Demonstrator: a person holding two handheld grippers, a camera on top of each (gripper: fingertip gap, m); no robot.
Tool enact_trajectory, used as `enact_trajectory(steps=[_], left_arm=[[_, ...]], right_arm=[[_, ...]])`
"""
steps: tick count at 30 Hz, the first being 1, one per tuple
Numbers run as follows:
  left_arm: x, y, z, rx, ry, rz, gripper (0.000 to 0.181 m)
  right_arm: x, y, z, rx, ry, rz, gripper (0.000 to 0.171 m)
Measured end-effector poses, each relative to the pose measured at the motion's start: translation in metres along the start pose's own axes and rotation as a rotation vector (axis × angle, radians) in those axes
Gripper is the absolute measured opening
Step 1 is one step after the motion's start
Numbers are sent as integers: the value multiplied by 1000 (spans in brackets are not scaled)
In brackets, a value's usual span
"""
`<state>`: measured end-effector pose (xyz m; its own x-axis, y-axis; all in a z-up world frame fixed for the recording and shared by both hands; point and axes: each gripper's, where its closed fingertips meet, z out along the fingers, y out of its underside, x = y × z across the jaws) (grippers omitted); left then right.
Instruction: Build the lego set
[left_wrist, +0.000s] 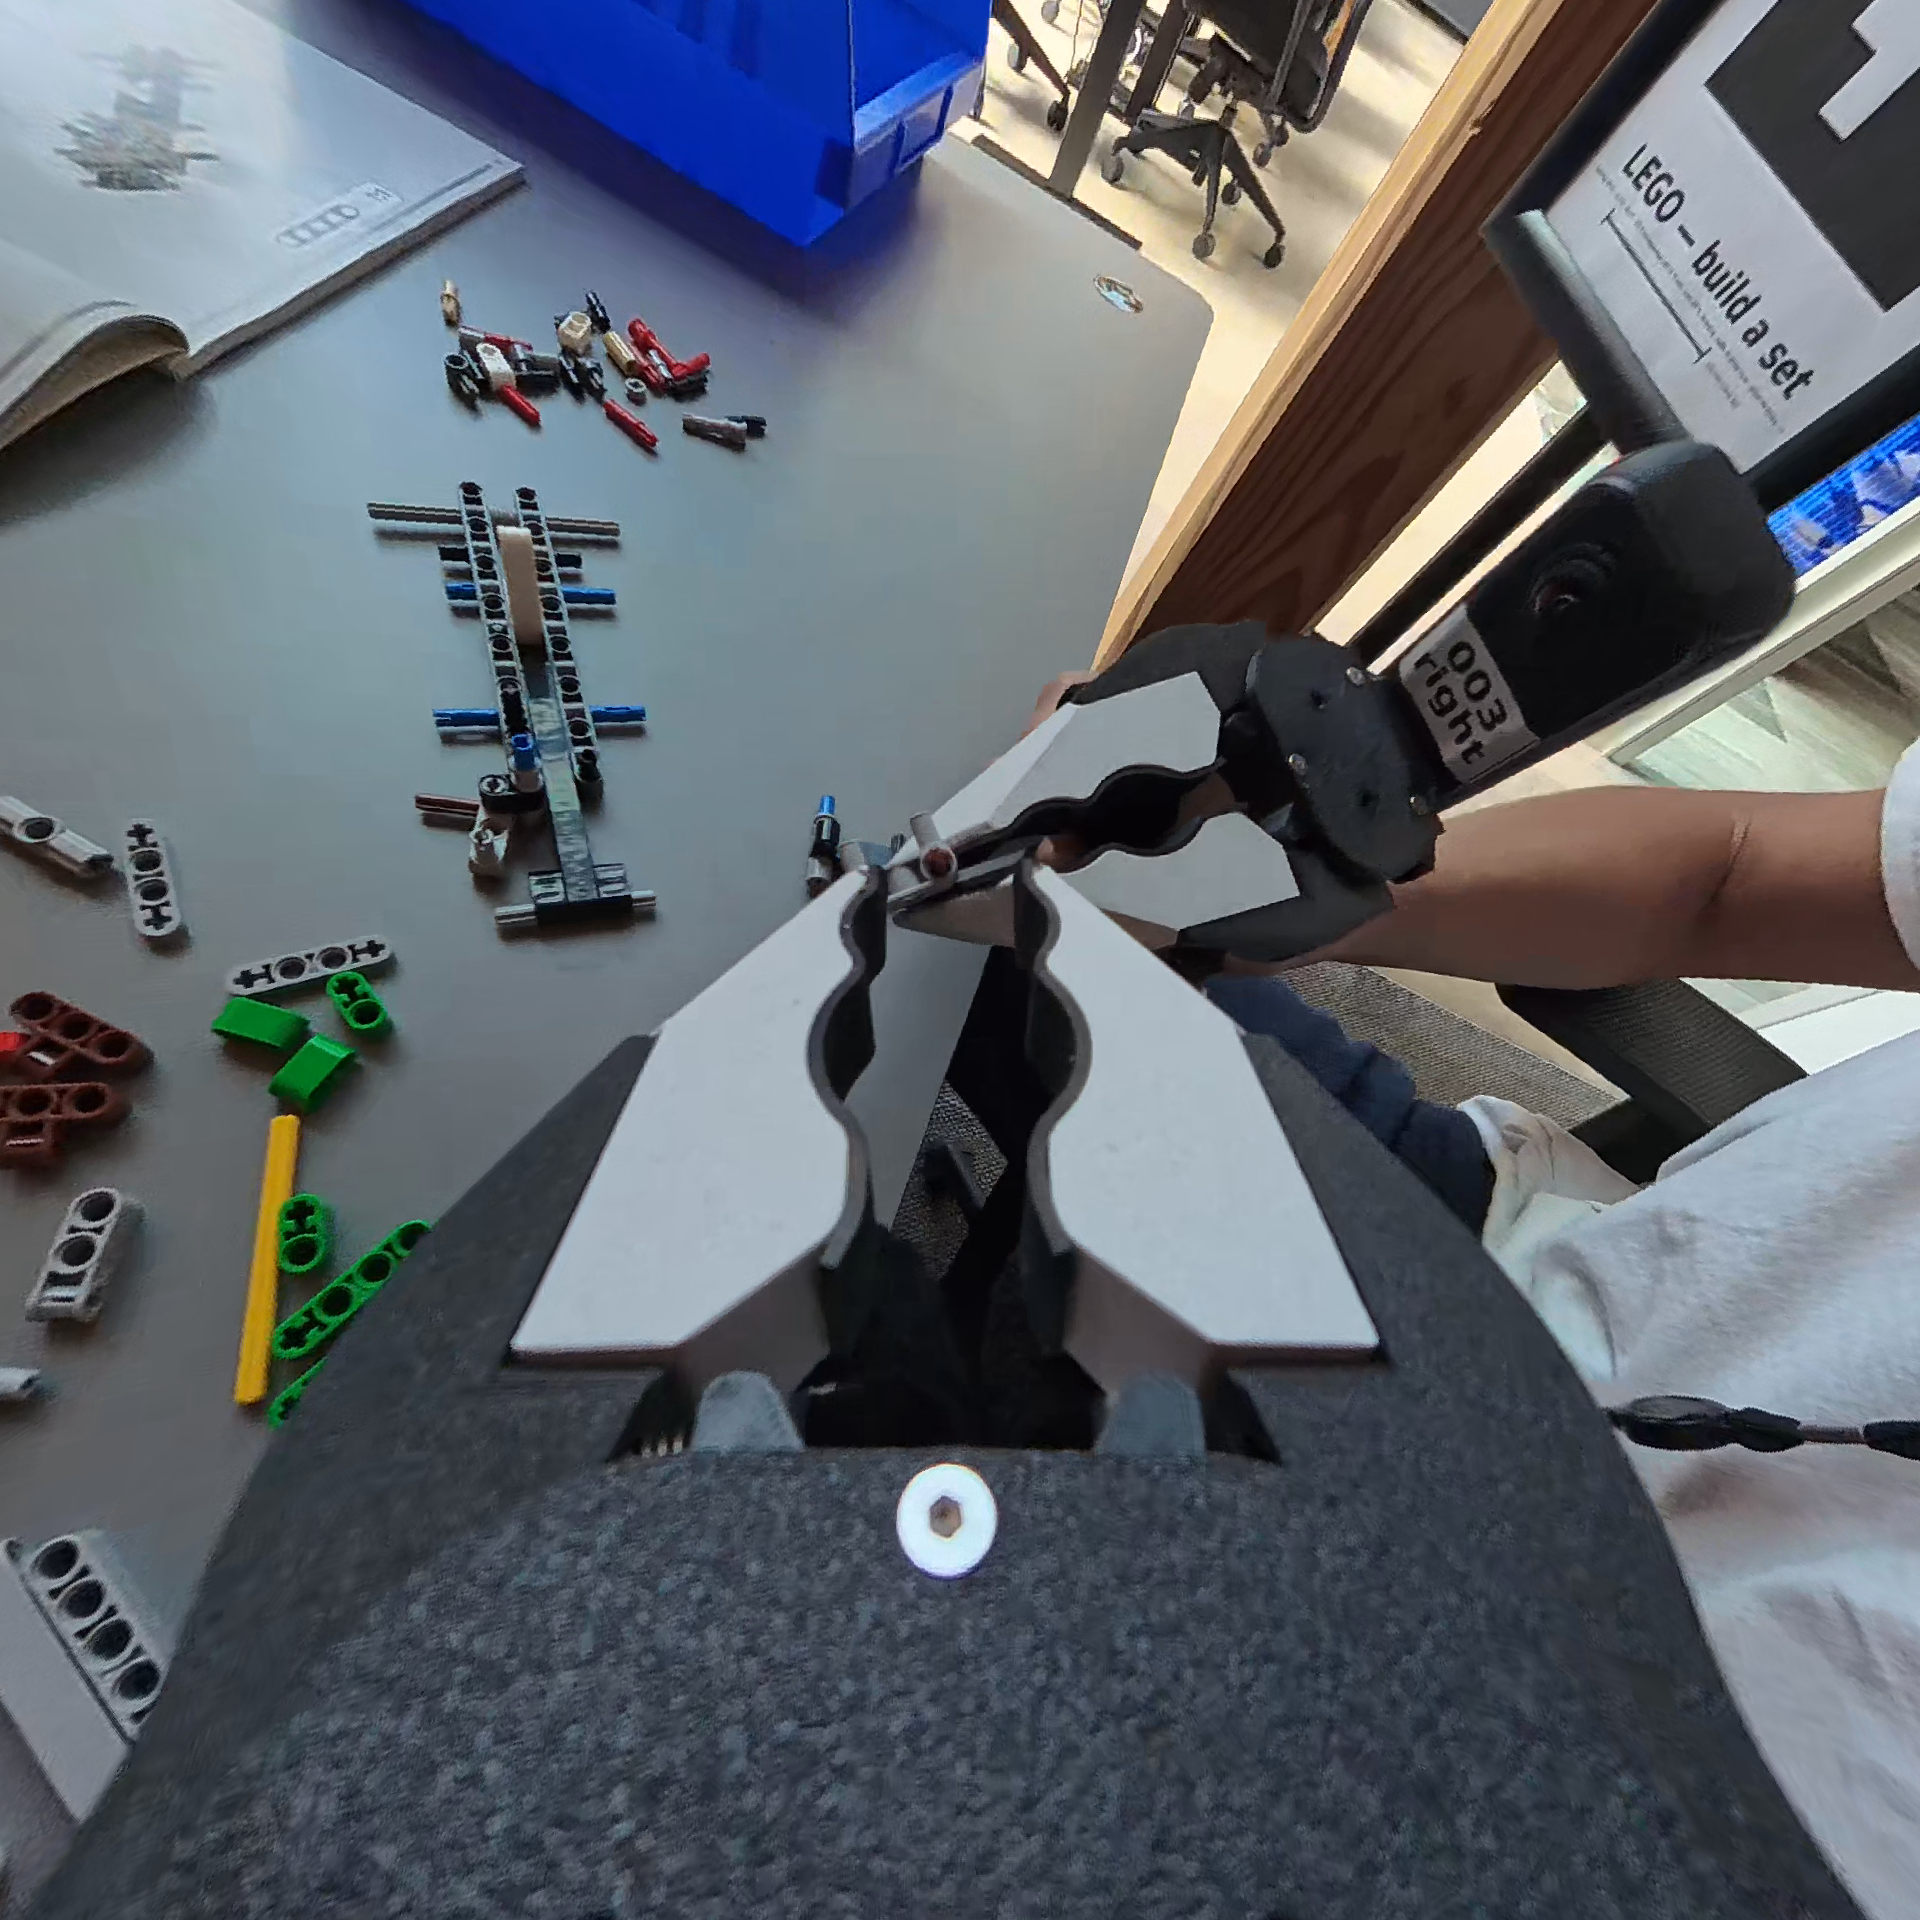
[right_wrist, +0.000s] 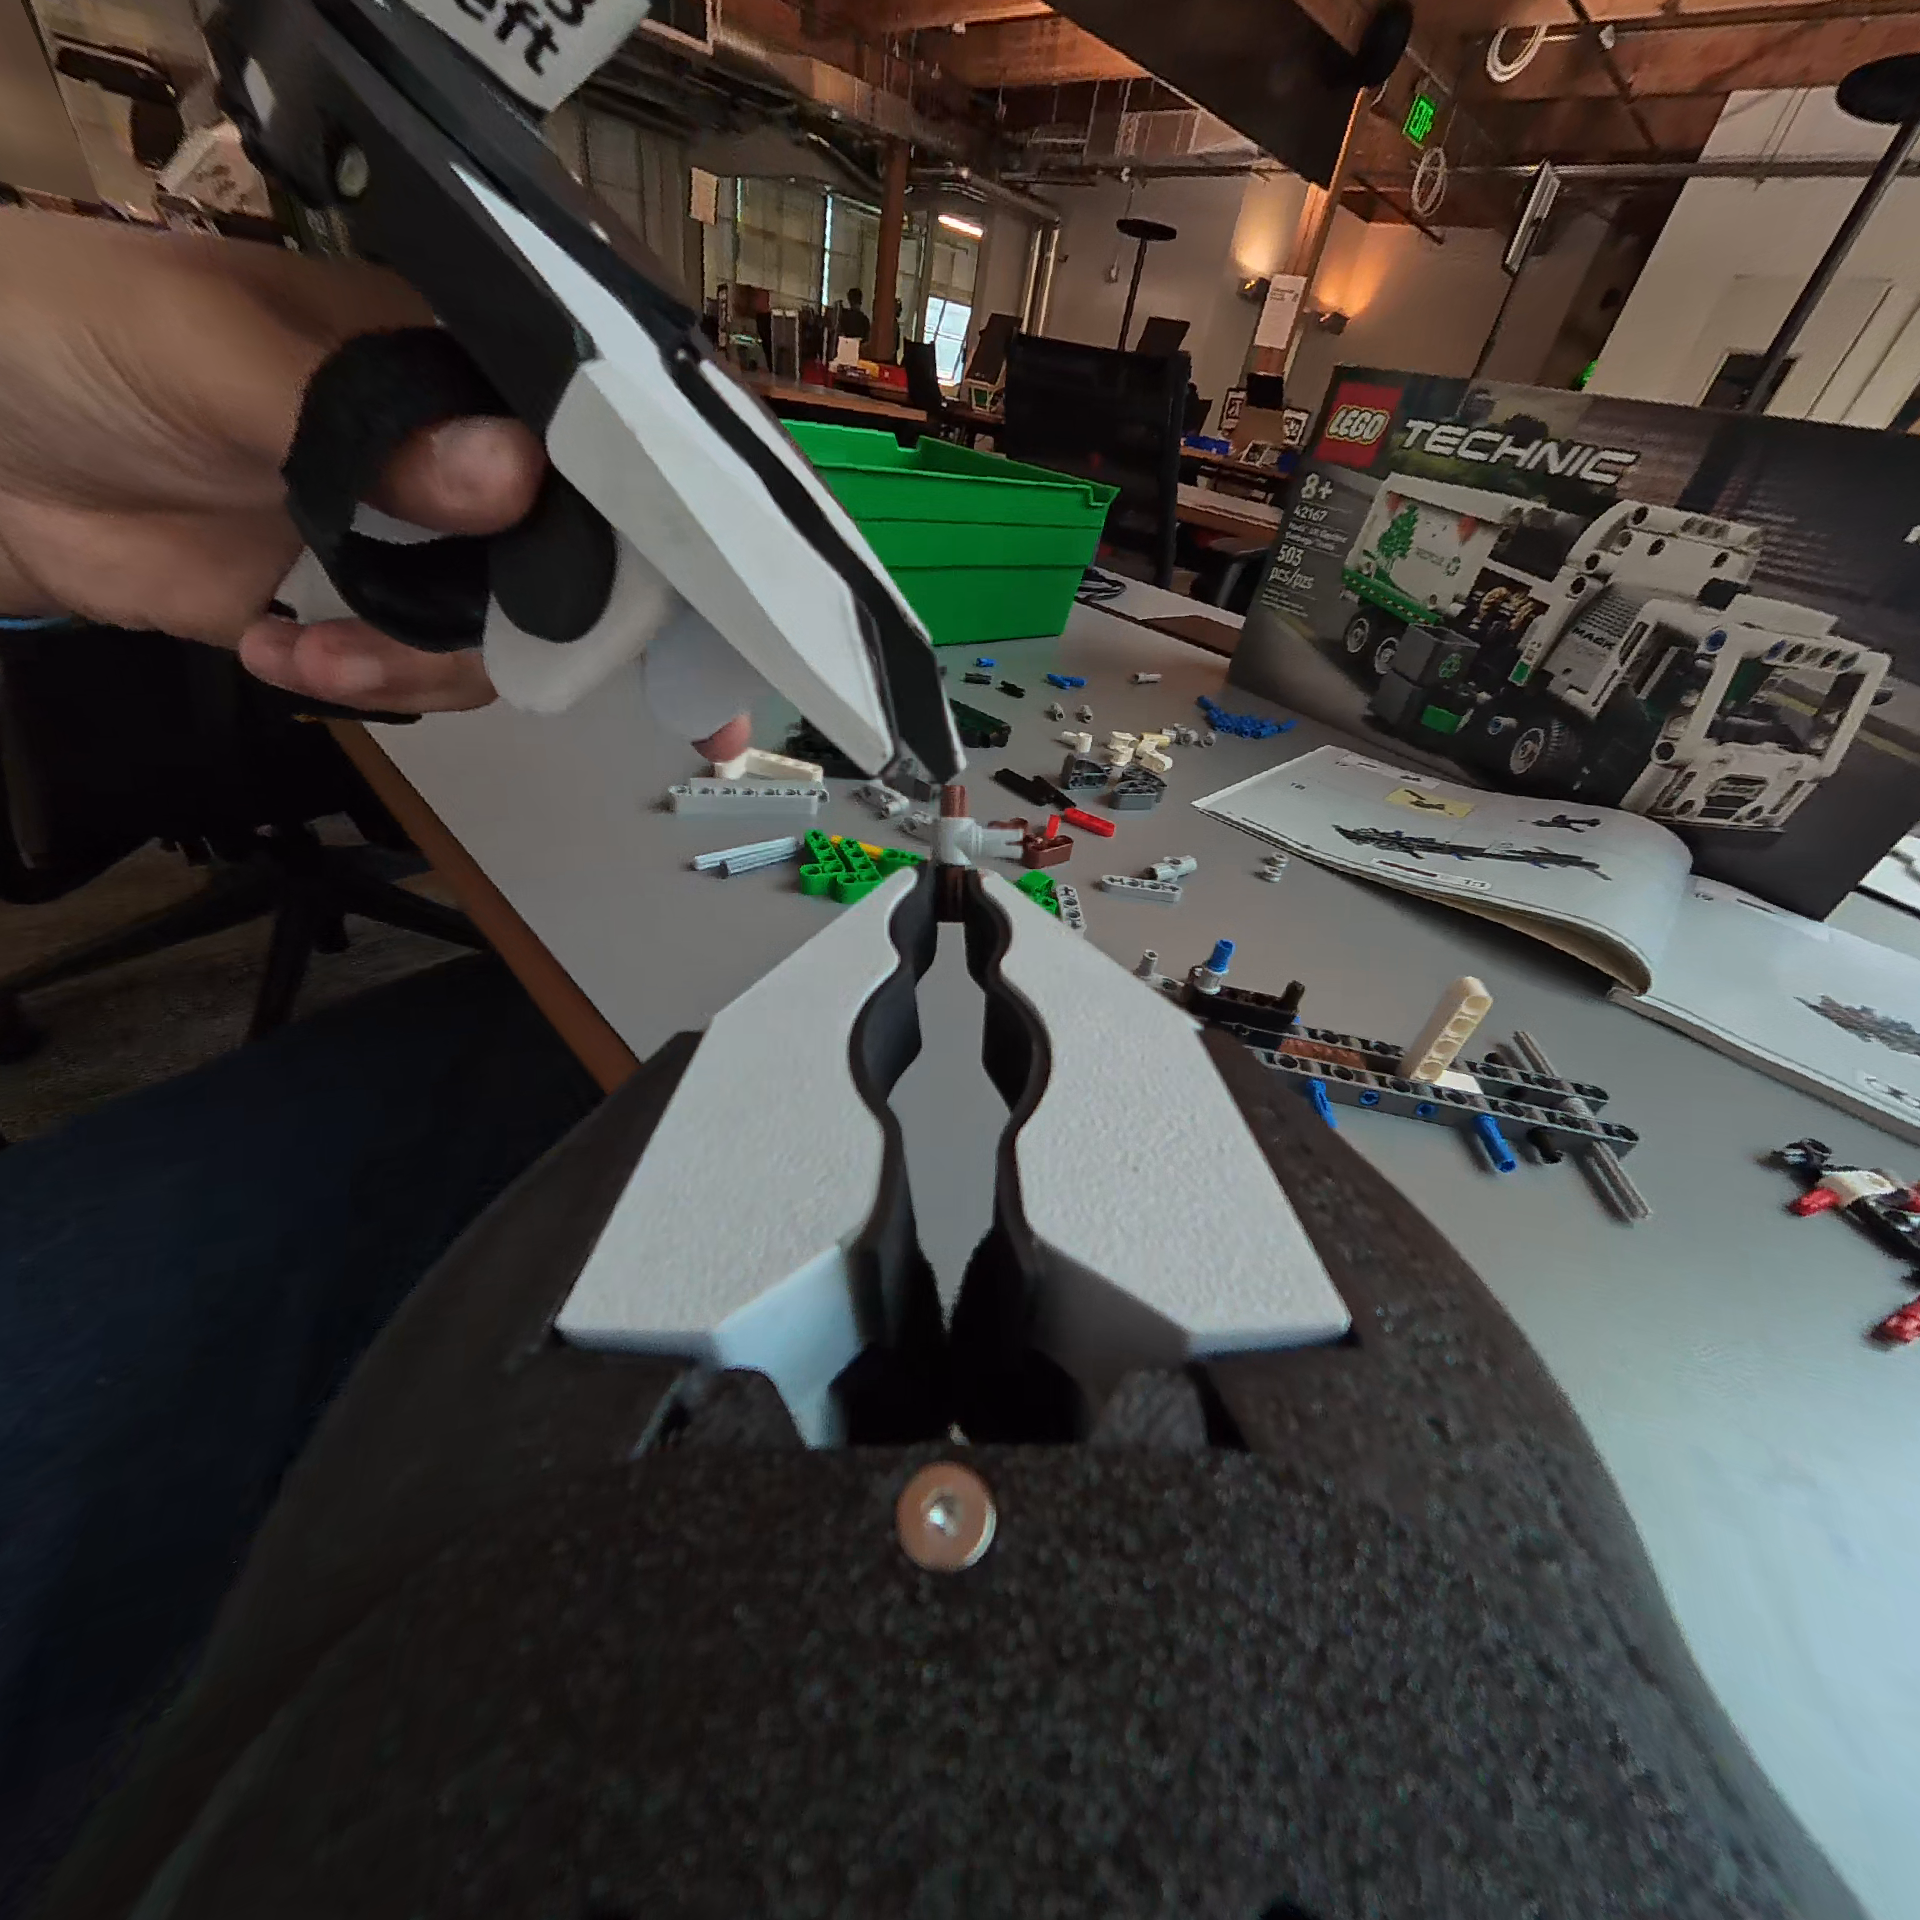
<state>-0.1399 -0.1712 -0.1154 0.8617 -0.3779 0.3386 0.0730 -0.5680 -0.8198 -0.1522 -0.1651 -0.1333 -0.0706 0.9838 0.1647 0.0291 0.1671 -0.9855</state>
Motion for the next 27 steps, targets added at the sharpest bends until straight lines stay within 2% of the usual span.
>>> enact_trajectory(steps=[7,18,27], left_arm=[[-2,5,7,-11,-25,19,4],[-13,13,12,-50,-42,29,2],[-31,25,18,-121,-78,66,2]], right_arm=[[-4,2,0,-22,42,-122,1],[-2,18,7,-84,9,-41,4],[0,27,4,-156,-23,-5,28]])
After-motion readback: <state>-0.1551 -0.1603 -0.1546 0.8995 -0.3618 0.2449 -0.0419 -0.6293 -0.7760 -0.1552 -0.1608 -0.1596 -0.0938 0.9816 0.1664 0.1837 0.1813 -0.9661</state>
